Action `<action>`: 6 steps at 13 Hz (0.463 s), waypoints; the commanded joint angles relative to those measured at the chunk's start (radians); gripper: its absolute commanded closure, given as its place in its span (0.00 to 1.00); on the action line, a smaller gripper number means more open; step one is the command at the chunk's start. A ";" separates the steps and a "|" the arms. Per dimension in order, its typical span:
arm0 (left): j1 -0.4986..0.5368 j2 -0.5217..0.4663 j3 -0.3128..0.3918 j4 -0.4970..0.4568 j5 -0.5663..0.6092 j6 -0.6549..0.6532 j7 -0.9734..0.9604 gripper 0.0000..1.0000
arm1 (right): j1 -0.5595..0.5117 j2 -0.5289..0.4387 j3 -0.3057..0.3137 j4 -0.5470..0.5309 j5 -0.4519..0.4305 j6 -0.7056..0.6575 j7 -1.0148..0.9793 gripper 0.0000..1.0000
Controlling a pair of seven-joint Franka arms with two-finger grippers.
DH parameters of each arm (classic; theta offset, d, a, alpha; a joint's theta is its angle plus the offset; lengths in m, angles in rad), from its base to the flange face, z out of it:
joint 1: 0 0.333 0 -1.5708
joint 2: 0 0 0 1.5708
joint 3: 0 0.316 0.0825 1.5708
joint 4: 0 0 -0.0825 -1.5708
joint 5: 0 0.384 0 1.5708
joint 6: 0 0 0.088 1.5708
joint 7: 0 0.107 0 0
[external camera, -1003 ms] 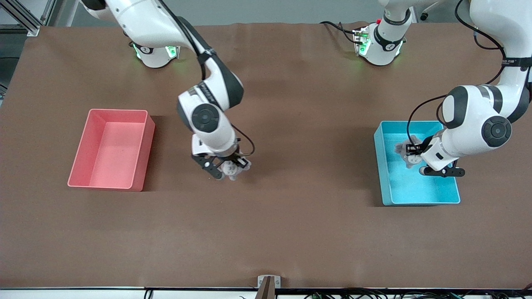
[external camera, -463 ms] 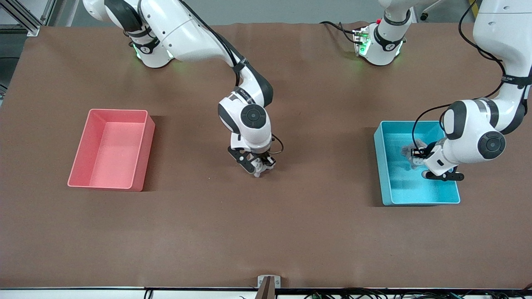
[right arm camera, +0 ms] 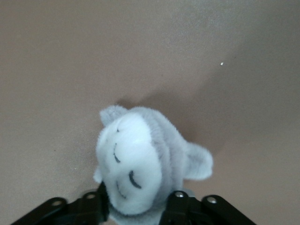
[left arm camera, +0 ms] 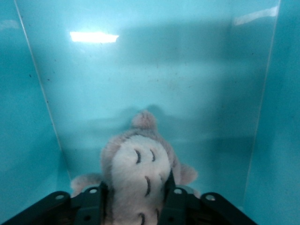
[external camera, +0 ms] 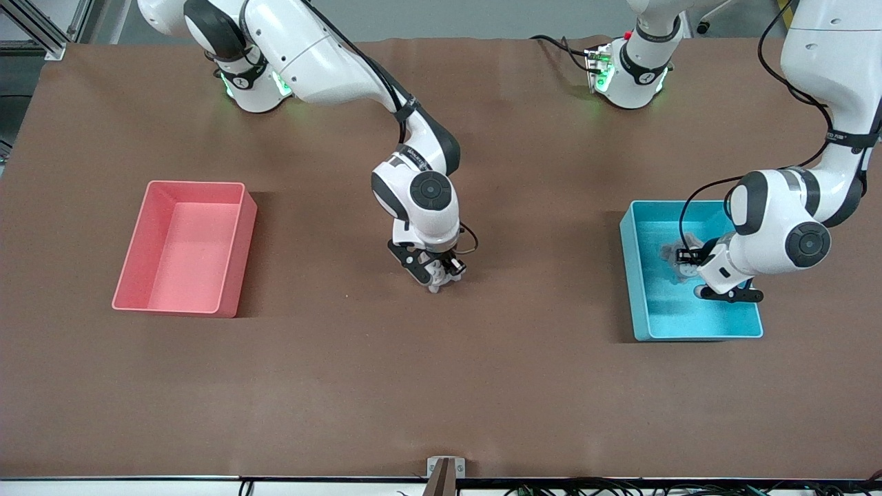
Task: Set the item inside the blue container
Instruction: 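Release the plush into the blue box while the right gripper carries the second plush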
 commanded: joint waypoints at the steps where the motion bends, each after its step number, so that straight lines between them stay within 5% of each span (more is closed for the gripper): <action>1: 0.003 -0.033 -0.010 0.012 0.020 -0.008 0.008 0.00 | -0.002 -0.009 -0.009 0.022 -0.052 -0.013 -0.024 0.00; 6: 0.000 -0.068 -0.033 0.016 0.014 -0.020 -0.001 0.00 | -0.100 -0.140 -0.003 0.022 -0.040 -0.182 -0.274 0.00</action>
